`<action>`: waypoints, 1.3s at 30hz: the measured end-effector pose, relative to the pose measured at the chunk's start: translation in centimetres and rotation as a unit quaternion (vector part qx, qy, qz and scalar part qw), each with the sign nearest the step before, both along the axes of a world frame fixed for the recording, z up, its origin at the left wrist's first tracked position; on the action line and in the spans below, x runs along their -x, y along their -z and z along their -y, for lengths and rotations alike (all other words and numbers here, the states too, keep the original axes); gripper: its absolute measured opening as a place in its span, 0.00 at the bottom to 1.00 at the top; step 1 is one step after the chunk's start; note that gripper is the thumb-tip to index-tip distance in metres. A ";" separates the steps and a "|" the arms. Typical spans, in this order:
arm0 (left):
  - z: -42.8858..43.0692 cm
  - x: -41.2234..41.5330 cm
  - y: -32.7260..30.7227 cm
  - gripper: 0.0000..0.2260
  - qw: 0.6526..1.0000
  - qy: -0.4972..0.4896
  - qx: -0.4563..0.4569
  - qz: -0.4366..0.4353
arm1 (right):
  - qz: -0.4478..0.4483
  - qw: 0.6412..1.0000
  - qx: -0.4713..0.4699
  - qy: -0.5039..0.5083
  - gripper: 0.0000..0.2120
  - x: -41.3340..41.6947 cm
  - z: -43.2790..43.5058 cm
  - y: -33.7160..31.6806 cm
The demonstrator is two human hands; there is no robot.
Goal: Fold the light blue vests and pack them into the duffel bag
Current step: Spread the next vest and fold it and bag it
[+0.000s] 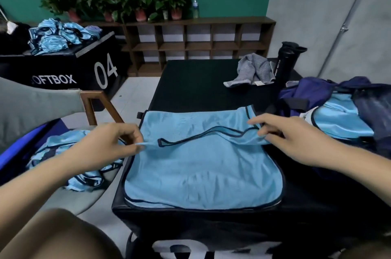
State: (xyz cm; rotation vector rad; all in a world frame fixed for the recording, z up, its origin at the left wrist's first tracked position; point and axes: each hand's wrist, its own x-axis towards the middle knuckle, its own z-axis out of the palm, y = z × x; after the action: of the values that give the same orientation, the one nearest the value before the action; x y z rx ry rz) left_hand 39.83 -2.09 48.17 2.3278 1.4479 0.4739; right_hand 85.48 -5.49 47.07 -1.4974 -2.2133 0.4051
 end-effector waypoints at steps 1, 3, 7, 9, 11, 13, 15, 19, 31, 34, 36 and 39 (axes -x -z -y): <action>0.5 0.1 0.5 0.05 1.000 0.012 -0.008 -0.004 | 0.016 1.000 -0.007 -0.004 0.26 -0.1 0.8 0.6; 1.3 0.4 1.3 0.08 0.999 0.030 -0.028 -0.012 | 0.053 0.998 -0.028 -0.015 0.29 -0.4 2.1 1.8; 2.6 1.3 2.6 0.11 0.997 0.058 -0.044 -0.022 | 0.111 0.991 -0.060 -0.048 0.34 -1.5 4.2 4.3; 3.2 1.8 3.3 0.11 0.995 0.085 -0.039 -0.023 | 0.135 0.987 -0.054 -0.066 0.37 -1.7 5.3 5.2; 3.7 2.1 4.0 0.10 0.994 0.103 -0.029 -0.024 | 0.163 0.981 -0.058 -0.086 0.38 -1.7 6.1 5.8; 4.0 2.4 4.6 0.09 0.994 0.109 -0.021 -0.022 | 0.172 0.978 -0.076 -0.094 0.38 -1.9 6.7 6.3; 4.3 2.6 4.9 0.07 0.994 0.110 -0.017 -0.017 | 0.171 0.977 -0.087 -0.096 0.38 -2.2 7.2 6.7; 4.5 3.0 5.2 0.08 0.993 0.111 0.012 -0.020 | 0.187 0.974 -0.076 -0.106 0.33 -2.4 8.2 7.3; 3.1 1.6 5.1 0.11 0.994 0.037 0.102 -0.016 | 0.182 0.967 -0.073 -0.162 0.16 -2.8 8.0 6.5; 1.0 1.5 6.0 0.06 0.997 -0.066 0.032 0.002 | 0.186 0.969 -0.098 -0.127 0.18 -3.1 6.7 6.4; -0.3 1.4 6.6 0.07 0.990 -0.139 0.007 0.013 | 0.201 0.967 -0.107 -0.114 0.22 -3.3 5.7 6.6; -1.7 1.1 7.4 0.10 0.980 -0.196 0.026 -0.008 | 0.249 0.956 -0.111 -0.108 0.29 -3.8 4.6 7.0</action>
State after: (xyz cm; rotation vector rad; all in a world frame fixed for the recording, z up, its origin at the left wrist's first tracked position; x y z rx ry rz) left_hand 38.74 -0.34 40.74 2.0087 1.9111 0.5126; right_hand 89.26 -10.10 40.06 -1.3446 -2.7142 -0.1810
